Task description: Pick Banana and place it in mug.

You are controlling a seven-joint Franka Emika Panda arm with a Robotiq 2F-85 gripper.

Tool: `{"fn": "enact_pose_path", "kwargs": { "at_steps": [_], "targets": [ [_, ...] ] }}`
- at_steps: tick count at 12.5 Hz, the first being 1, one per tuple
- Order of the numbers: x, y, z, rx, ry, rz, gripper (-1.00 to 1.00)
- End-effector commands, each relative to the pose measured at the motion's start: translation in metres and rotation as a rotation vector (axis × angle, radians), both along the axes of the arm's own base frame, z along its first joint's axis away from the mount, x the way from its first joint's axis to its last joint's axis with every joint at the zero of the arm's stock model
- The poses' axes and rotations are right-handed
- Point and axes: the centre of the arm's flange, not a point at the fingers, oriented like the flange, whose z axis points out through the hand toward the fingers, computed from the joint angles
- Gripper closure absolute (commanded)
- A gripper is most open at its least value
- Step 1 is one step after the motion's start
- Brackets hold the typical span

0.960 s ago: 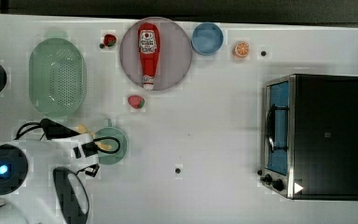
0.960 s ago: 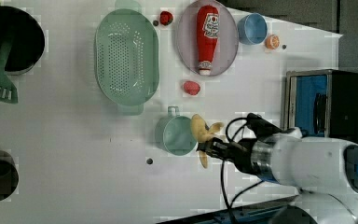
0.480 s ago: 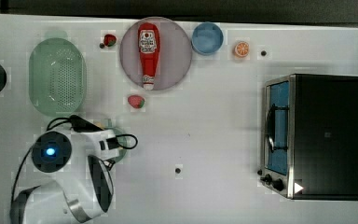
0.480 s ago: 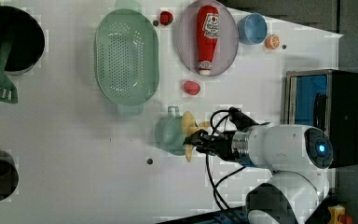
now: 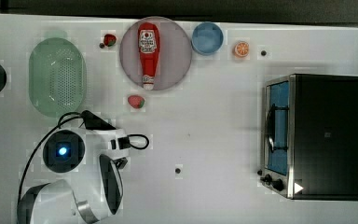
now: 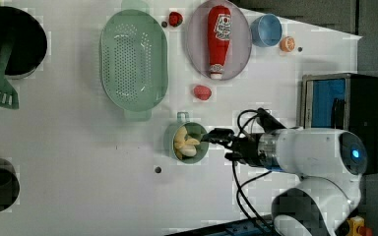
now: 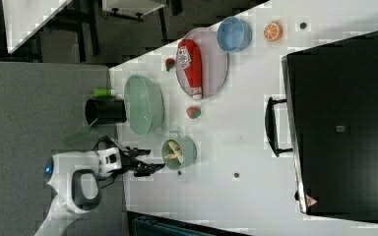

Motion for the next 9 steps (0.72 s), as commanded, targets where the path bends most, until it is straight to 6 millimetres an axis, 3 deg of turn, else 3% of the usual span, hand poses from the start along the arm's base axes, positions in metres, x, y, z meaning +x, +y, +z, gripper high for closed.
{"fn": "enact_pose_path", "kwargs": {
  "at_steps": [1, 5, 9],
  "targets": [
    [0.02, 0.015, 0.08, 0.055, -0.16, -0.049, -1.0],
    [0.035, -0.049, 0.155, 0.026, -0.127, -0.156, -1.0],
    [0.052, -0.137, 0.221, 0.002, -0.087, -0.211, -1.0]
  ]
}}
